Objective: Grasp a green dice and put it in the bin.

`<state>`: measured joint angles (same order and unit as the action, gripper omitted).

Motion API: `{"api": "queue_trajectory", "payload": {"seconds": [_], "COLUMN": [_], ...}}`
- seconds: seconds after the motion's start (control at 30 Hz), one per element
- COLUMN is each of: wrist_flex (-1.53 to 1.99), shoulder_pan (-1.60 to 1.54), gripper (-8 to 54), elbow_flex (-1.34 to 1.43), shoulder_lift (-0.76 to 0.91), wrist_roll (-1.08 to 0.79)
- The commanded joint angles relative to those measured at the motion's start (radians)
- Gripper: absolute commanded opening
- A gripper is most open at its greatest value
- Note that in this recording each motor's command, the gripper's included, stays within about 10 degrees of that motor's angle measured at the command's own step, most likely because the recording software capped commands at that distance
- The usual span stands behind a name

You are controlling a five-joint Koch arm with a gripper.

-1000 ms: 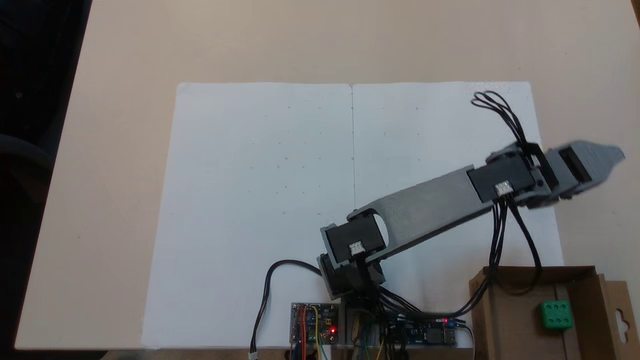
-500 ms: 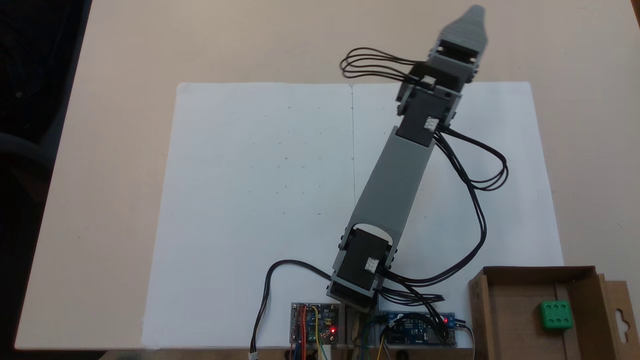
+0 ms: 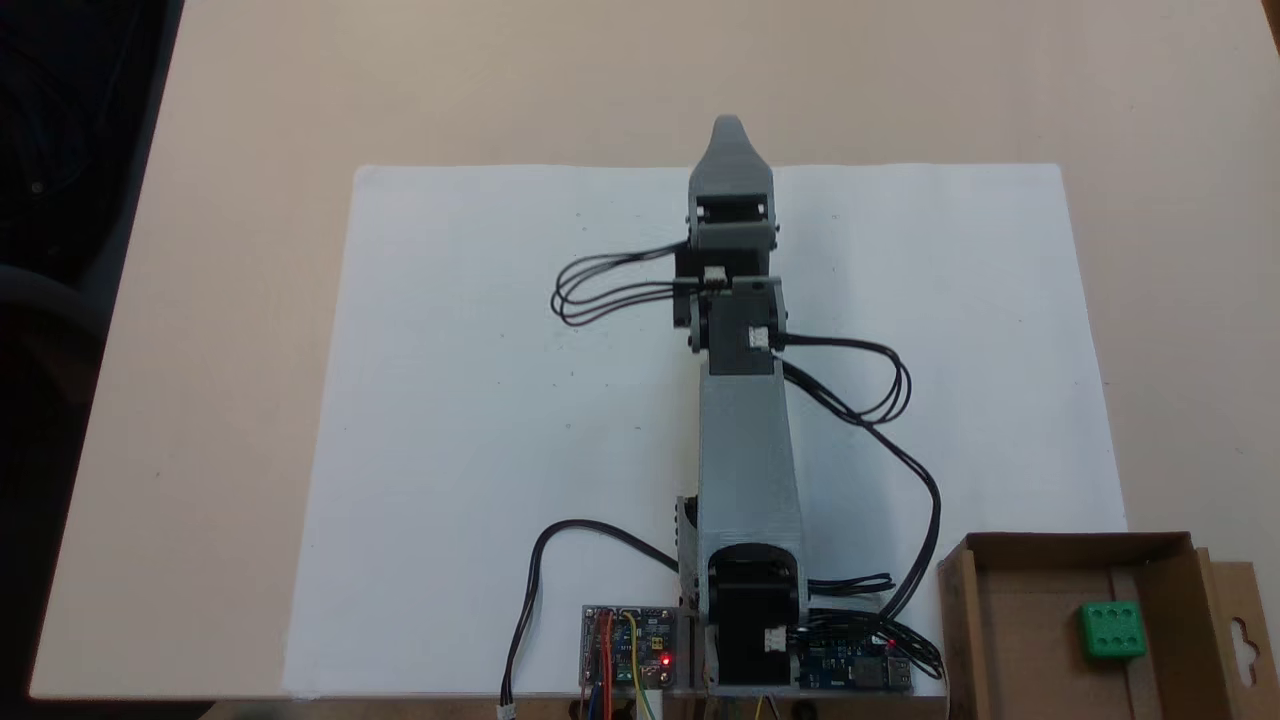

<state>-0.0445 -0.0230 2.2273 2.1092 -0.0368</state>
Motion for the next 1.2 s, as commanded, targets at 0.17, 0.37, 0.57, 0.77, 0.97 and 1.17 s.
{"api": "queue_trajectory", "payload": {"seconds": [0.17, 0.37, 0.57, 0.77, 0.97, 1.17], "wrist_flex": [-0.316, -0.506, -0.698, -0.902, -1.100, -1.254], "shoulder_pan": [-0.025, -0.003, 0.058, 0.057, 0.049, 0.040], "gripper": [44.8, 44.0, 43.9, 43.2, 43.3, 43.4], "elbow_flex": [0.295, 0.495, 0.598, 0.741, 0.847, 0.896], "shoulder_lift": [0.127, 0.140, 0.183, 0.190, 0.192, 0.193], "wrist_roll": [-0.014, -0.061, -0.061, -0.063, -0.063, -0.063]}}
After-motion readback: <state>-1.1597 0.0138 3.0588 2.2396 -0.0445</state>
